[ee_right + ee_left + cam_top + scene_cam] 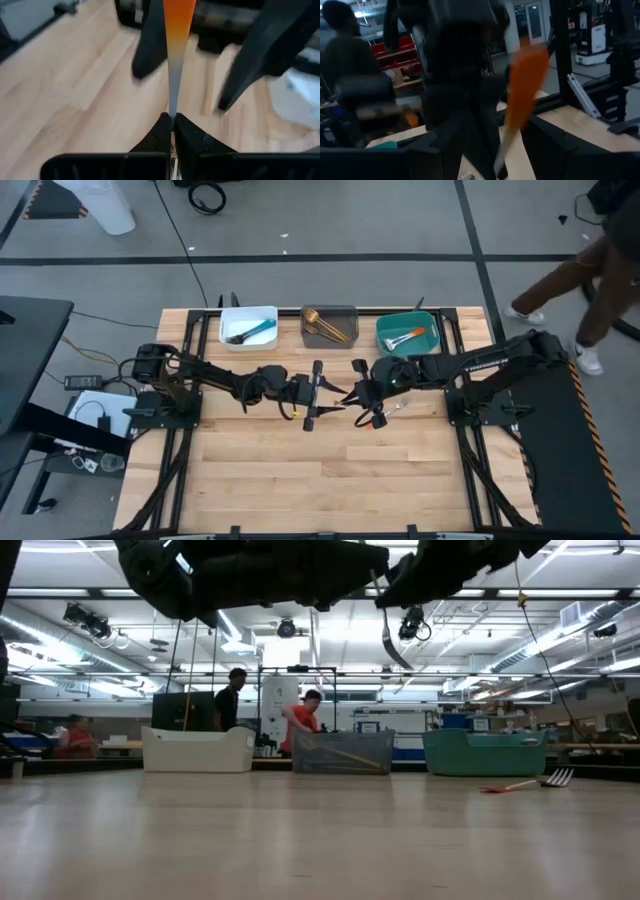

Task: Sort silverware by color (type)
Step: Put the right orange fork into the green bin

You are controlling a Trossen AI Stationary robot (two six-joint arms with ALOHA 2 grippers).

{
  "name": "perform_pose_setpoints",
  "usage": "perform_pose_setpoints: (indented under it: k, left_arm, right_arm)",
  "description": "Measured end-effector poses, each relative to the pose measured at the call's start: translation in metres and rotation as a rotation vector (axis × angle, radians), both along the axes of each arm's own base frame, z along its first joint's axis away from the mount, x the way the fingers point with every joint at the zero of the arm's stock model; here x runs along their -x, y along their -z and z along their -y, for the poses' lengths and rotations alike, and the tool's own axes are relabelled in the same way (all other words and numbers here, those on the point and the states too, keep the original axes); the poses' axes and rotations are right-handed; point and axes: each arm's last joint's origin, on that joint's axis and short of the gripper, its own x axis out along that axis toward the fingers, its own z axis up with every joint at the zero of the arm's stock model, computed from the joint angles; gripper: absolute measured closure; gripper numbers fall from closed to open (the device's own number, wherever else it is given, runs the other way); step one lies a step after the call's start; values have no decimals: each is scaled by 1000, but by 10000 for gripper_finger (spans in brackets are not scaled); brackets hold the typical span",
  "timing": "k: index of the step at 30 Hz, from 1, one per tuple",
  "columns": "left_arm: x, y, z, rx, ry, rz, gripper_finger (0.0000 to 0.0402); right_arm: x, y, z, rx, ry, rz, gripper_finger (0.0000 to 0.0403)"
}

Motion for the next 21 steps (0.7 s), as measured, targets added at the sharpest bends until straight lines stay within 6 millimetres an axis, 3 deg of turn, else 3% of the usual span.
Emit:
perform_pose_setpoints:
  k: [11, 21]
  left_arm:
    - [-1, 5, 3, 40, 18, -48, 213]
    - [0, 8, 11, 35, 48, -75, 262]
  right_arm:
    - [-19, 28, 1, 43, 40, -73, 387]
    - [-23, 25, 1, 32, 45, -18, 387]
